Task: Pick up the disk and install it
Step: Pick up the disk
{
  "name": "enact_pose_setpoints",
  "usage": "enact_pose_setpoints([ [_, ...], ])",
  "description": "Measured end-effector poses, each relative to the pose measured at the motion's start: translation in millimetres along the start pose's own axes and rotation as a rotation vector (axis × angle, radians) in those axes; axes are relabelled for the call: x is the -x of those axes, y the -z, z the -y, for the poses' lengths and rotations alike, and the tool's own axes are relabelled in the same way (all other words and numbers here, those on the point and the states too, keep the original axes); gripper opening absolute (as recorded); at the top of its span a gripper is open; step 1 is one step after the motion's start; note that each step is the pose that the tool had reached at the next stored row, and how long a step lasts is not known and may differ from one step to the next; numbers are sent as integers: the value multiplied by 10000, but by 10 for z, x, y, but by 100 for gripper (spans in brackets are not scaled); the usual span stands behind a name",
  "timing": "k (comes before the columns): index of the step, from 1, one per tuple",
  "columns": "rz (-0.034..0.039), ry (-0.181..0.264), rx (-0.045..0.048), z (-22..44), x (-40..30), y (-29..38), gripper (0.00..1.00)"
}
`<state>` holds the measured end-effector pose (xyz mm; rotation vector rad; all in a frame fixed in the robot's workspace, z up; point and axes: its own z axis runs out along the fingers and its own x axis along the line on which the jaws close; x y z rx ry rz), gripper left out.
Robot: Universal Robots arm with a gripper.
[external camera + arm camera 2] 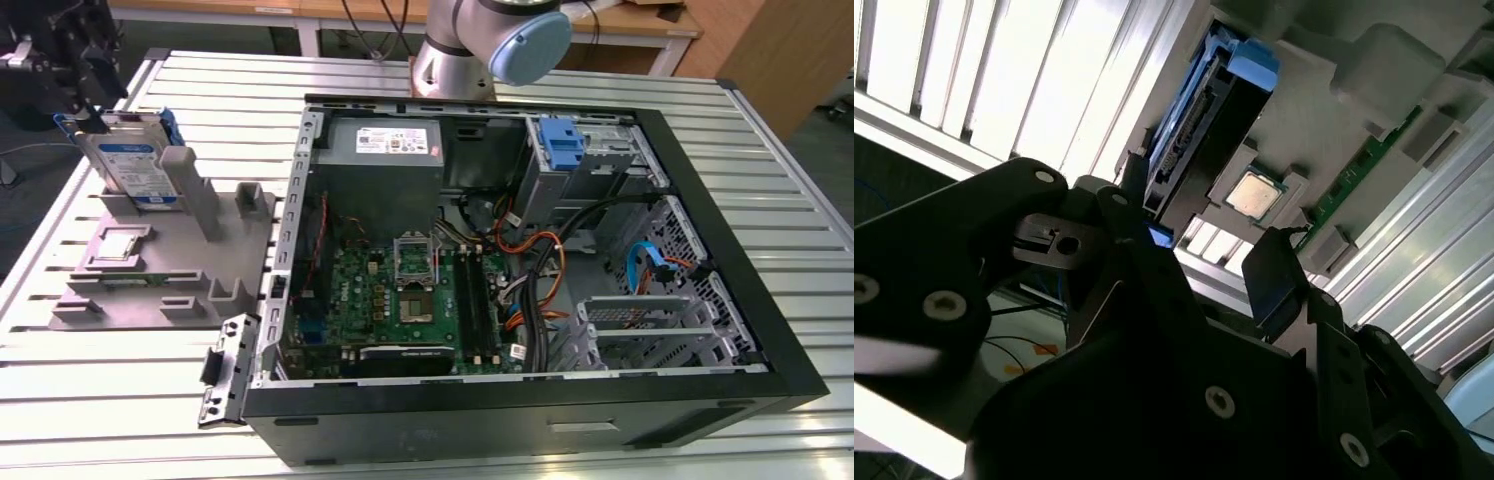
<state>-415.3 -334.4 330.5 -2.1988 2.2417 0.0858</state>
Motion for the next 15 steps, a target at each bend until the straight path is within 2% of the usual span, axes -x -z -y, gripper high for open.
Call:
enact_pose_setpoints([
  [11,8,4,-83,-7,-9,-216,65],
  [15,39,4,-106,-7,-10,-275,65],
])
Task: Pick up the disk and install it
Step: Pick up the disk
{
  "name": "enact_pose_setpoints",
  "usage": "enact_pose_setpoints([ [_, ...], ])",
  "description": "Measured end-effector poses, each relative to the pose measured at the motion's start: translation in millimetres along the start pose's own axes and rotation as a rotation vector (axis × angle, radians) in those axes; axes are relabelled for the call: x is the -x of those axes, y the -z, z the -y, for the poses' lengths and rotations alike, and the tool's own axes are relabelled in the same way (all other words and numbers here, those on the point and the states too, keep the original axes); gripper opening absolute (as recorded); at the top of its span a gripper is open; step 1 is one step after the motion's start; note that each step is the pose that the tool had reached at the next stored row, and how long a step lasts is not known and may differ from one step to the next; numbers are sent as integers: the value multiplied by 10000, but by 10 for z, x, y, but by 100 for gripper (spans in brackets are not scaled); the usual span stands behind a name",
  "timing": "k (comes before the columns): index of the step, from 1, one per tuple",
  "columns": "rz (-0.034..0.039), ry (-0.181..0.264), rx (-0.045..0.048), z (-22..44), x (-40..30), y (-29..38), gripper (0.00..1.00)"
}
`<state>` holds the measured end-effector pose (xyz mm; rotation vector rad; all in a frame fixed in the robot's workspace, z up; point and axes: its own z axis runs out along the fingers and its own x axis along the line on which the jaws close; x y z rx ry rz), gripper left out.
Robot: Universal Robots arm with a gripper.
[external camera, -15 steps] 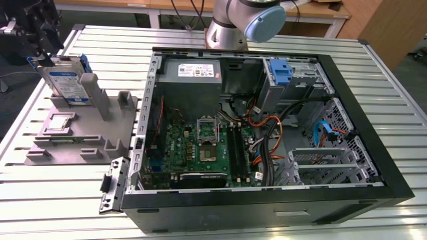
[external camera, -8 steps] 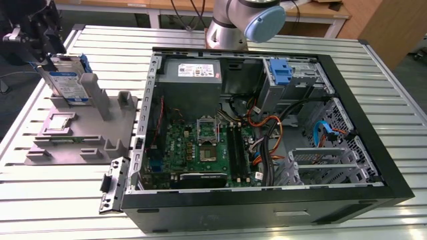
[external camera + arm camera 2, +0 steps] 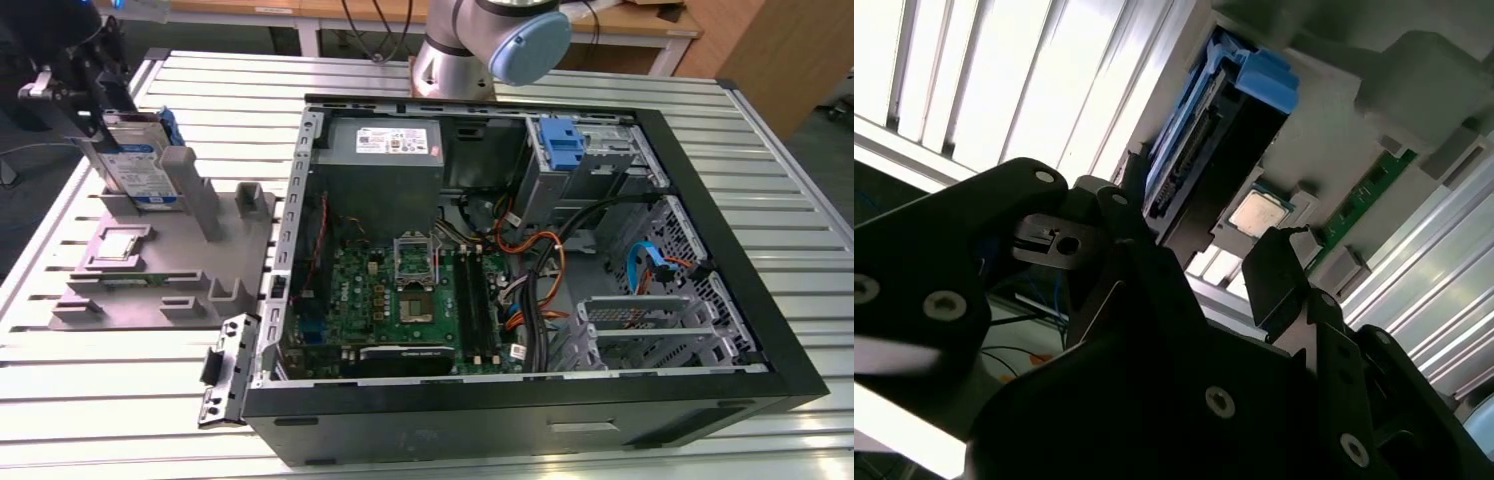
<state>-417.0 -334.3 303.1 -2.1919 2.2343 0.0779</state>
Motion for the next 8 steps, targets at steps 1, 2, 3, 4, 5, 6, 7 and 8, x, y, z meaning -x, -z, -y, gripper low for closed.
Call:
enact_pose_setpoints([
  [1,13,1,-1,0,0,-9,65],
  [2,23,1,-1,1,-1,-15,65],
  [3,26,1,1,1,0,-18,65],
  [4,30,3,1,2,1,-22,65],
  [5,36,3,1,2,4,-25,65],
  [6,41,3,-1,1,9,-29,65],
  [7,45,3,-1,1,14,-31,65],
  [8,48,3,-1,1,19,-34,65],
])
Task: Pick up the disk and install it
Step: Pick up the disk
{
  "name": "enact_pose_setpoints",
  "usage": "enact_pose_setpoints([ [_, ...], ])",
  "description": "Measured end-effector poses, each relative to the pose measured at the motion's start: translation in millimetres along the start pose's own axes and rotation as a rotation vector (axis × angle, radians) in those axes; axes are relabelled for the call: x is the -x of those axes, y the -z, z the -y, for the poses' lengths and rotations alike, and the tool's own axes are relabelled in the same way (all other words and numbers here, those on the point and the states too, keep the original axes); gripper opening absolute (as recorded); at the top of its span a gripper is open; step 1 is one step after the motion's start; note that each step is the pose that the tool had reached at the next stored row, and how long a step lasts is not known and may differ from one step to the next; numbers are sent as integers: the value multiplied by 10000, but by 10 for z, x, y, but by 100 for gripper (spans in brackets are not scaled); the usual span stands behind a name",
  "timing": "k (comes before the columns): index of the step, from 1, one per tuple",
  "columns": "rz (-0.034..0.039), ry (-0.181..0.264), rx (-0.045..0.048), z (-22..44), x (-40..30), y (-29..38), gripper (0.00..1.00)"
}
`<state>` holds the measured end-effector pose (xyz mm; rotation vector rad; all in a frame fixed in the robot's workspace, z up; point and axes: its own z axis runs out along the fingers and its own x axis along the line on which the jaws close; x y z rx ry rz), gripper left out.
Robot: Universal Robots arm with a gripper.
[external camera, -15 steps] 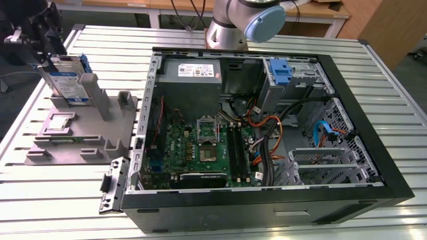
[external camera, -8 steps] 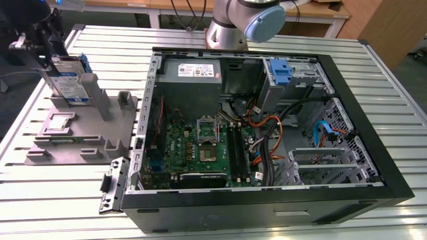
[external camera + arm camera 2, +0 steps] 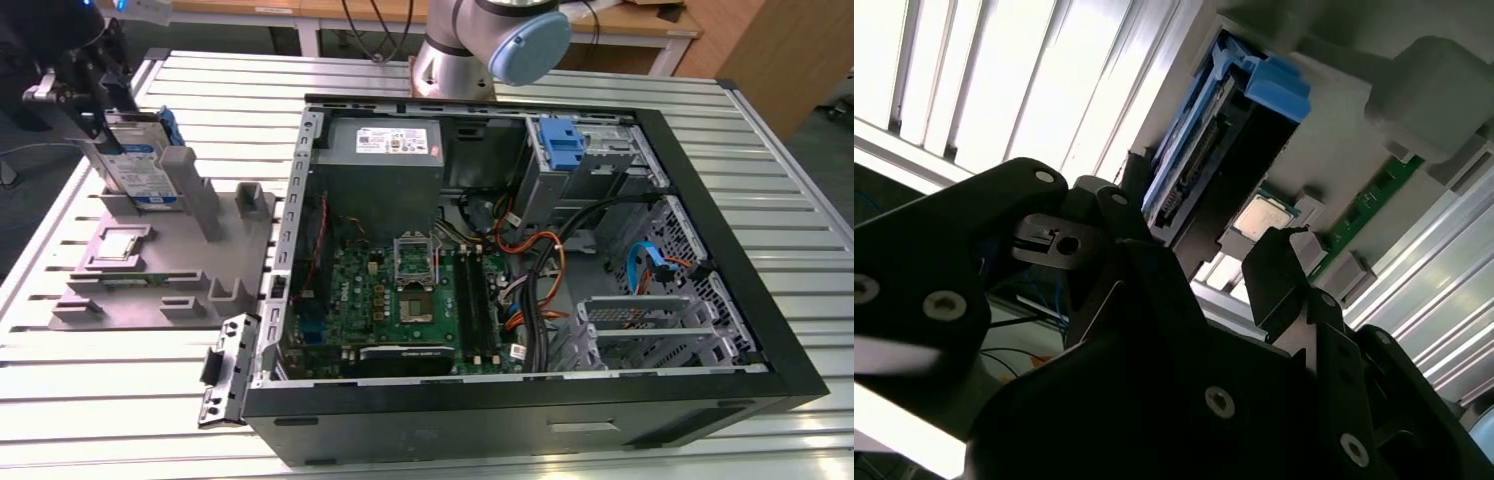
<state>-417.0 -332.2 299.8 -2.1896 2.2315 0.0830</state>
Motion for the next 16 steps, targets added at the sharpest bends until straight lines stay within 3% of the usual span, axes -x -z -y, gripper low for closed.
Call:
enact_pose_setpoints([
  [8,3,1,1,0,28,-7,65],
  [16,54,1,5,1,30,11,65],
])
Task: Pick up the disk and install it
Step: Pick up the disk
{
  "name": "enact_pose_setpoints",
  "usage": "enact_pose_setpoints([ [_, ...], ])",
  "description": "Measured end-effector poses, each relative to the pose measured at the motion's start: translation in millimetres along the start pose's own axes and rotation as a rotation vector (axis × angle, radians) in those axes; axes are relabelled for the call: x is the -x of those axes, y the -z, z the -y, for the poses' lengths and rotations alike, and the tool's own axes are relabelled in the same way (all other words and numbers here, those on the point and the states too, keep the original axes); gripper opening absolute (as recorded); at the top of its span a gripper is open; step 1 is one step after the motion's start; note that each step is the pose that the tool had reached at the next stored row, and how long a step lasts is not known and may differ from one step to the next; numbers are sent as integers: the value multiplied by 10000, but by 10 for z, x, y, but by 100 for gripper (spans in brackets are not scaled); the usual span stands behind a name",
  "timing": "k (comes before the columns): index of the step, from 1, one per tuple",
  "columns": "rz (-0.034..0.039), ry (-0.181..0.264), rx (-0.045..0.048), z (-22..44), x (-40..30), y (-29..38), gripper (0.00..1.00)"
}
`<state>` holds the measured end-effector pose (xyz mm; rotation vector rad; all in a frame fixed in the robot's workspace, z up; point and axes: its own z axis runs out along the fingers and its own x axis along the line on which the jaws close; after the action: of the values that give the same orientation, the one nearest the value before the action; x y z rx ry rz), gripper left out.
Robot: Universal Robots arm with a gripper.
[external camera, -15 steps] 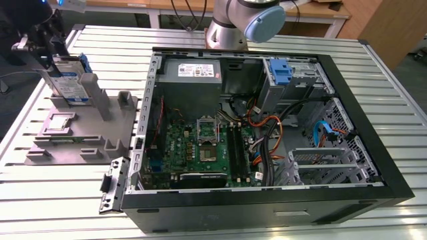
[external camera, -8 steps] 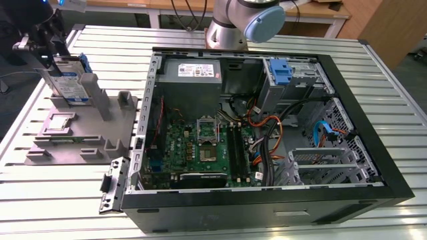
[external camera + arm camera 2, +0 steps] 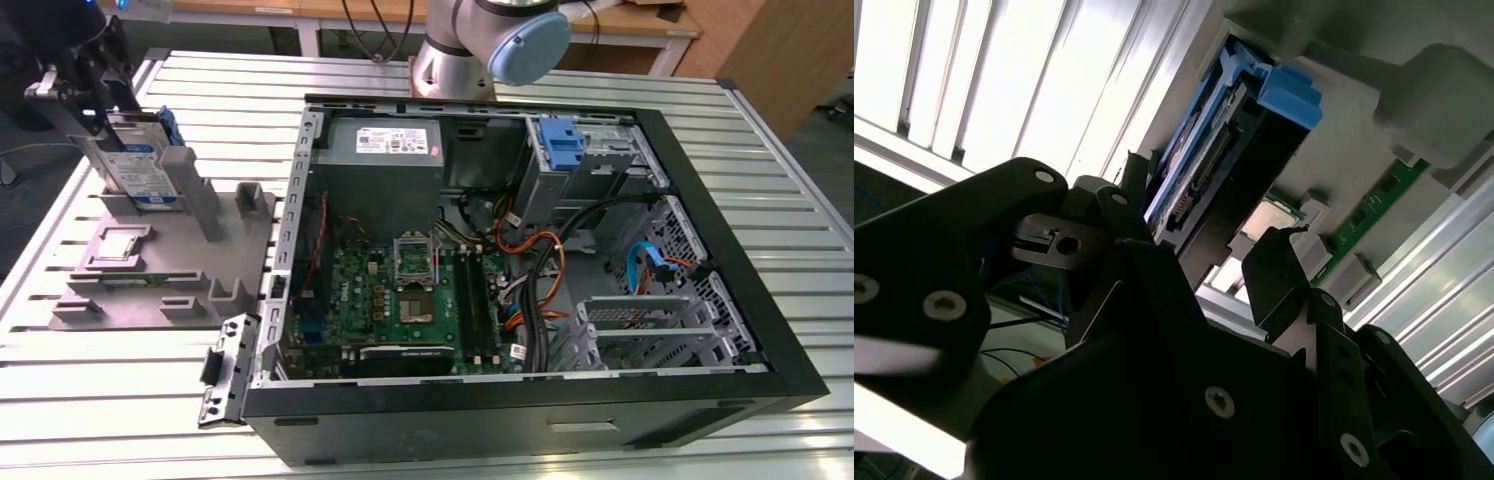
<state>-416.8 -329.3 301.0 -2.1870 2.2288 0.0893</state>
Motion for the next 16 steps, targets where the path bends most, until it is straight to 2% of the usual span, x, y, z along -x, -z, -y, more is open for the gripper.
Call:
enact_pose_setpoints([
  [16,2,1,-2,0,22,17,65],
])
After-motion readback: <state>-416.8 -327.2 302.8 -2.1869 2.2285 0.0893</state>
